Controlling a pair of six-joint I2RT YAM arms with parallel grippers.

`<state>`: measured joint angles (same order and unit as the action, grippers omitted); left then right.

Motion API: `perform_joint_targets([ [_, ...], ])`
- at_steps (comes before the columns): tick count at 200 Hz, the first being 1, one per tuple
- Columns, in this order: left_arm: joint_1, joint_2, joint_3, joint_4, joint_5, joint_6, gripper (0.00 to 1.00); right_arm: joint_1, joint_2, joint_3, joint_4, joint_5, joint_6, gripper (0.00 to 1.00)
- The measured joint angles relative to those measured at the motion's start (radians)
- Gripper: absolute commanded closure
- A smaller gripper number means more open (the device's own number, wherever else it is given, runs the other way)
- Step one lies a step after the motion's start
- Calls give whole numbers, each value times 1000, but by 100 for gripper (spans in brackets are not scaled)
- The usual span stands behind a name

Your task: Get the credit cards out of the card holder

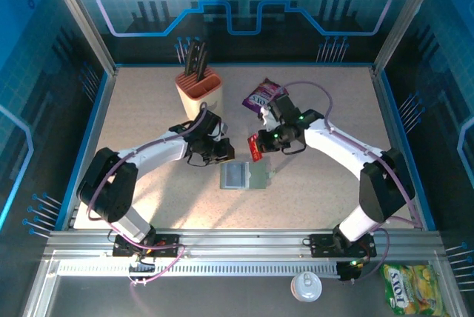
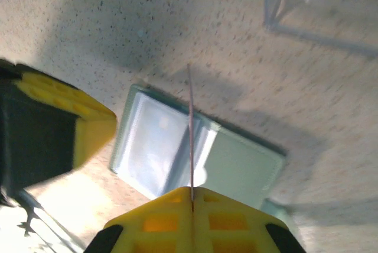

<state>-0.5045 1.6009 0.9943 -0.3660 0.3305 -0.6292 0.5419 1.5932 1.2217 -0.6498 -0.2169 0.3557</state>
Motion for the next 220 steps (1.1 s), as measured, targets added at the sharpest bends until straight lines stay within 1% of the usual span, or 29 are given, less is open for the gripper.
perform_joint_targets([
  [19, 20, -9, 11, 5, -1, 0, 86, -14, 18, 64, -64, 25, -173, 100],
  [40, 42, -14, 26, 7, -4, 0, 86, -21, 71, 142, -135, 37, -359, 100],
  [83, 80, -39, 29, 9, -18, -11, 86, -62, 243, 345, -293, 47, -726, 100],
  [114, 86, -93, 19, 17, -32, -35, 86, -66, 363, 535, -414, 82, -926, 100],
  [148, 90, -126, -11, 45, -48, -79, 85, -86, 506, 753, -530, 118, -1062, 100],
  [184, 96, -126, -22, 52, -50, -103, 86, -119, 610, 925, -613, 142, -1139, 100],
  [220, 100, -122, -21, 51, -50, -105, 85, -137, 678, 1020, -654, 151, -1185, 100],
])
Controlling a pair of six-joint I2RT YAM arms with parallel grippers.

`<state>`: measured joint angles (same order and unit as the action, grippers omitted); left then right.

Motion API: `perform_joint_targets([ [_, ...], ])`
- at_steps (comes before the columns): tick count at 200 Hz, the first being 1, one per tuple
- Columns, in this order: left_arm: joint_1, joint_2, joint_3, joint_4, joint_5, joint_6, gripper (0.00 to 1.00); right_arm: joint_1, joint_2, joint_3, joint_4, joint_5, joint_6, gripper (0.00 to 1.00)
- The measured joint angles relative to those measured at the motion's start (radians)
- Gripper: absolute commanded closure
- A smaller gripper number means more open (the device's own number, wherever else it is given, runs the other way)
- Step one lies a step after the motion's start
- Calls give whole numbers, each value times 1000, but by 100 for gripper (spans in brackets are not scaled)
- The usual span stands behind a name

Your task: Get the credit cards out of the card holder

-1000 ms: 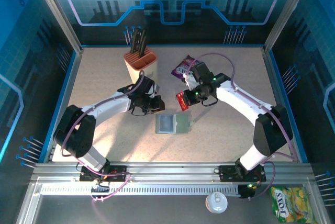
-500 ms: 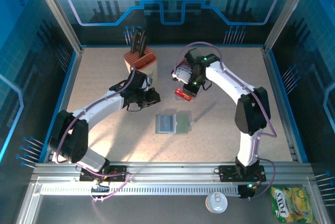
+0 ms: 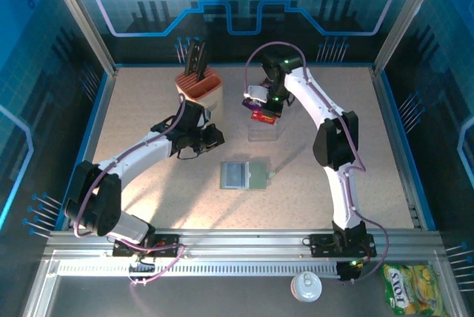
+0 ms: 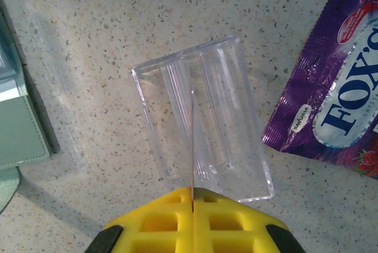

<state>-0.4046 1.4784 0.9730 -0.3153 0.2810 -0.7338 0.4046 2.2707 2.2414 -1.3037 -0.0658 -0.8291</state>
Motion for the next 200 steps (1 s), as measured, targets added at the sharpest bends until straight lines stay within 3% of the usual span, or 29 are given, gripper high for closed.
perform_joint_targets([
  [104, 16, 27, 1, 0, 0, 0, 85, -5, 109, 11, -43, -34, -84, 100],
  [200, 22, 28, 1, 0, 1, 0, 85, -5, 113, -47, -61, -100, -108, 100],
])
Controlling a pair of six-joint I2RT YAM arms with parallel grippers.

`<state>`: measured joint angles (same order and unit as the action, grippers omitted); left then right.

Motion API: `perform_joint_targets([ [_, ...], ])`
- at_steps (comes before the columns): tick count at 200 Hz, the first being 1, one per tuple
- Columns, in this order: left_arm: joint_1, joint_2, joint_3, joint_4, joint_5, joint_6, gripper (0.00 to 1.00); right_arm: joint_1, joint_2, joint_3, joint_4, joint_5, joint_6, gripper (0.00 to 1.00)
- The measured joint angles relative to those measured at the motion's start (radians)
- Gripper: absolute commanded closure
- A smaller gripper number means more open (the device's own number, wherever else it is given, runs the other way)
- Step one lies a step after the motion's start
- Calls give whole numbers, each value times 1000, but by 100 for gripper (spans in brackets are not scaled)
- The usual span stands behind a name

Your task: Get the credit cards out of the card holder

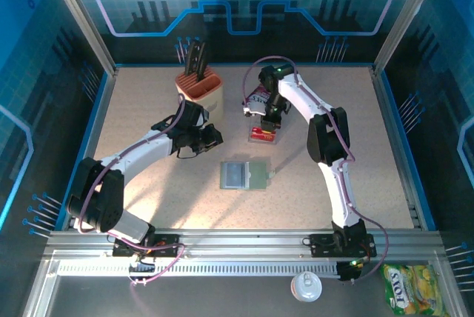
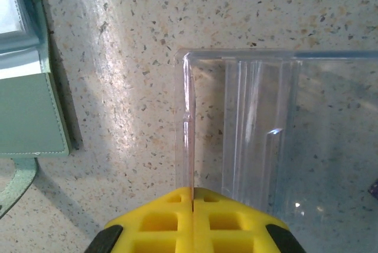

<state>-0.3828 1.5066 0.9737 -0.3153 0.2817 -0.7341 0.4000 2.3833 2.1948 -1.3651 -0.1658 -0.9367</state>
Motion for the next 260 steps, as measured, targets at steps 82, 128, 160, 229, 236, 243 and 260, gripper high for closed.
perform_joint_targets([
  [82, 2, 17, 0, 0, 3, 0, 85, 6, 2, -3, -13, -26, -3, 80],
  [128, 2, 19, 0, 0, 3, 0, 85, 8, 1, -5, -13, -26, 12, 78],
  [160, 2, 24, 0, 1, 3, 0, 85, 8, -55, -90, 61, 7, 66, 78],
  [229, 2, 34, 0, 7, 12, 0, 85, 30, -229, -231, 253, 123, 180, 80],
  [236, 2, 34, 0, 7, 12, 0, 85, 36, -230, -237, 269, 135, 191, 82],
  [243, 2, 34, 0, 7, 12, 0, 85, 41, -230, -242, 285, 144, 201, 84],
  [260, 2, 34, 0, 8, 14, -1, 85, 58, -230, -252, 313, 161, 223, 86],
])
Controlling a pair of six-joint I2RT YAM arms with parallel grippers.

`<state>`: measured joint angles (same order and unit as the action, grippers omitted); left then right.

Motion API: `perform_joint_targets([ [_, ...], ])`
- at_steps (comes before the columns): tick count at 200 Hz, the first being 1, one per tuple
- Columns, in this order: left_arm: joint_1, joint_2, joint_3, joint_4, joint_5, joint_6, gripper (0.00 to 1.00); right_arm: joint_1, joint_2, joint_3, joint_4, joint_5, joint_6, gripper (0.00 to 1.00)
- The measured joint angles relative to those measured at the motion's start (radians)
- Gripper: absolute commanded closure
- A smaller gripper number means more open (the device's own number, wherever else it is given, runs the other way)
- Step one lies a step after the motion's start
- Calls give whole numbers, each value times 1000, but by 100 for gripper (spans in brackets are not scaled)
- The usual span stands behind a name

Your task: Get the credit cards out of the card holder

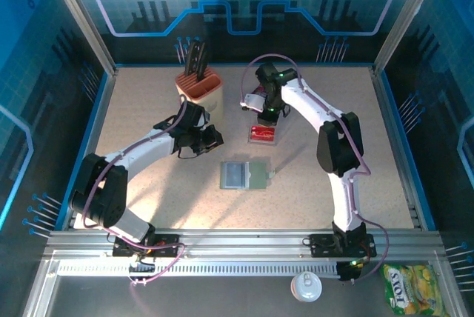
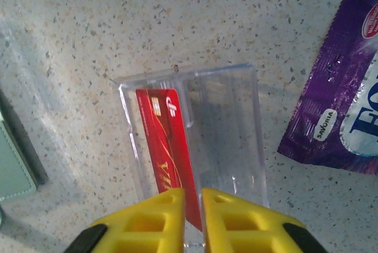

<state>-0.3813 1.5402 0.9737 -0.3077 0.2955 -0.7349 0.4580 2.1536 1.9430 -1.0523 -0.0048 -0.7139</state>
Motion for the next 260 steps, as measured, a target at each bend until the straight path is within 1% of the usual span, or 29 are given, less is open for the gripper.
perform_joint_targets([
  [49, 0, -1, -6, 1, 1, 0, 85, 21, 1, -40, 68, 37, 39, 93],
  [107, 0, -2, -28, 4, 1, -13, 85, 21, 15, -107, 100, 70, 42, 94],
  [146, 0, -2, -28, 7, 1, -26, 85, 21, 18, -114, 106, 75, 43, 94],
  [198, 0, -2, -28, 8, 2, -26, 85, 21, 8, -118, 134, 76, 83, 90],
  [239, 0, -2, -28, 8, 20, -25, 84, 44, -83, -180, 165, 73, 171, 88],
  [260, 0, -2, -28, 8, 32, -23, 84, 75, -145, -235, 191, 68, 263, 86],
])
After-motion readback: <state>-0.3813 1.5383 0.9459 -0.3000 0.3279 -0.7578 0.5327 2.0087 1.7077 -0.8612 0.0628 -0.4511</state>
